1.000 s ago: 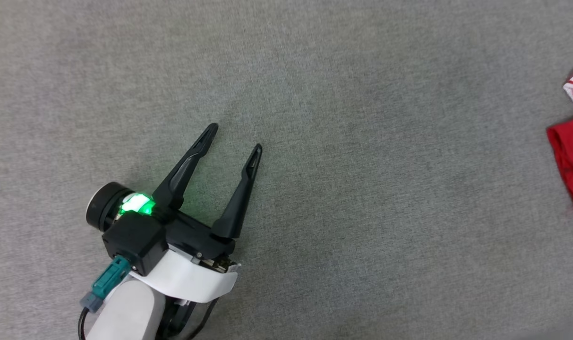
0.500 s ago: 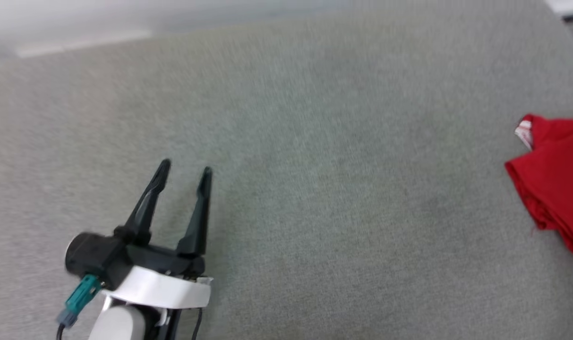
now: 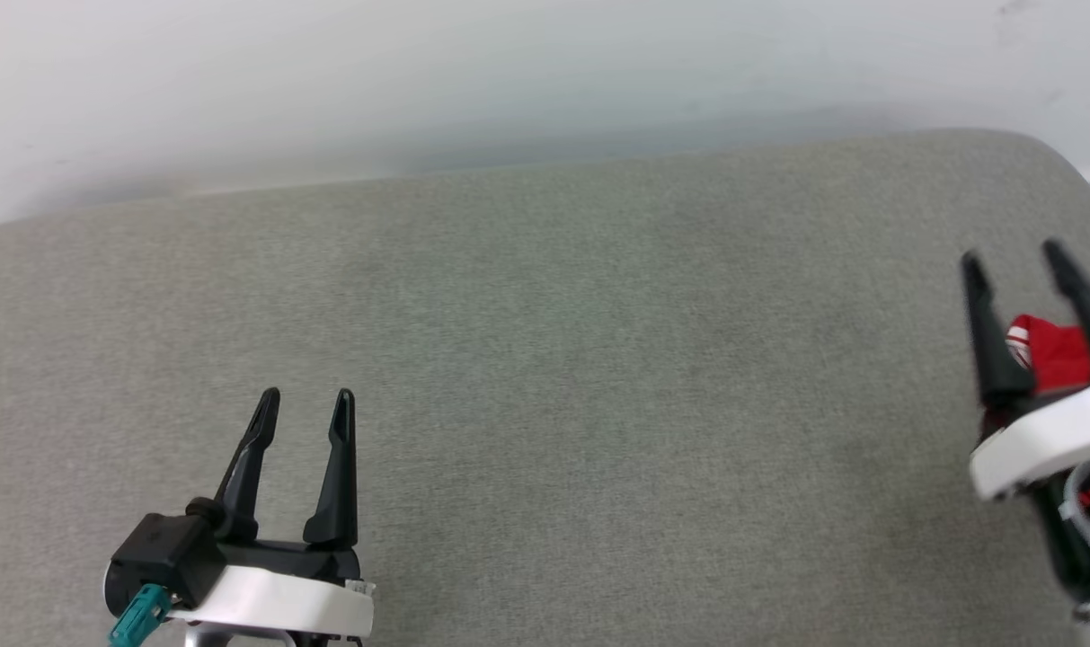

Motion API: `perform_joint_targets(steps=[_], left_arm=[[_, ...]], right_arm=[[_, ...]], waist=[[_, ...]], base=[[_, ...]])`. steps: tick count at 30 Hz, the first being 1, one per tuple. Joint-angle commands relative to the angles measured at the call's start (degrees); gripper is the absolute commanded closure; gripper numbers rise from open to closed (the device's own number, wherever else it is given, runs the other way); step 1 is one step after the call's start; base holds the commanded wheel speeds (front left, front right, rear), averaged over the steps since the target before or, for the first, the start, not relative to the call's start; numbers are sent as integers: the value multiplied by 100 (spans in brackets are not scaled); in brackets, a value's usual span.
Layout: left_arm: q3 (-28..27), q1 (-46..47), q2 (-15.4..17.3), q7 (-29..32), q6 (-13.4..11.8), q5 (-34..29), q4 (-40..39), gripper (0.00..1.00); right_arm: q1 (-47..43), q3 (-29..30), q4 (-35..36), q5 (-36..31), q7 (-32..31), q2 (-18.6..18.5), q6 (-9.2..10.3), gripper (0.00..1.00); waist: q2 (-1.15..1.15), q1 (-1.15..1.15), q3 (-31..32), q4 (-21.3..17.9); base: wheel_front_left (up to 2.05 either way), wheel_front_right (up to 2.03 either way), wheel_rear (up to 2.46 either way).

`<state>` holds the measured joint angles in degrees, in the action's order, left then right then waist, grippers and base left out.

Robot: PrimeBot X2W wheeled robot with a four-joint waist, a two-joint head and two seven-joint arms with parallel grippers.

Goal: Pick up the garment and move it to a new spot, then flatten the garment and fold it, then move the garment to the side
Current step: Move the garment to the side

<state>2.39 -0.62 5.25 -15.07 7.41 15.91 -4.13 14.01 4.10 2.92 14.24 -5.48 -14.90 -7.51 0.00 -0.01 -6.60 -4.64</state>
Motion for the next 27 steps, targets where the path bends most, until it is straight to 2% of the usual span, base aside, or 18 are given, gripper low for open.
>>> perform_joint_targets(steps=[1, 8, 17, 27], left_arm=[[-38, -81, -28, -11, 7, 43, 49, 0], [-48, -185, -87, -11, 7, 16, 421, 0], [-65, -284, -115, -11, 7, 61, 820, 0], [72, -362, -35, -11, 7, 193, 996, 0]], right_arm=[[-245, -110, 19, 89, 126, 129, 4, 0], [-827, -289, -285, 327, 562, 593, 4, 0], [-1296, -254, -685, 384, 1119, 902, 4, 0], [-1401, -491, -823, 291, 1275, 1086, 4, 0]], waist=[[0, 1, 122, 136], [0, 1, 317, 298], [0, 1, 539, 375], [0, 1, 613, 350]], base=[[0, 0, 0], [0, 0, 0], [0, 0, 0], [0, 0, 0]])
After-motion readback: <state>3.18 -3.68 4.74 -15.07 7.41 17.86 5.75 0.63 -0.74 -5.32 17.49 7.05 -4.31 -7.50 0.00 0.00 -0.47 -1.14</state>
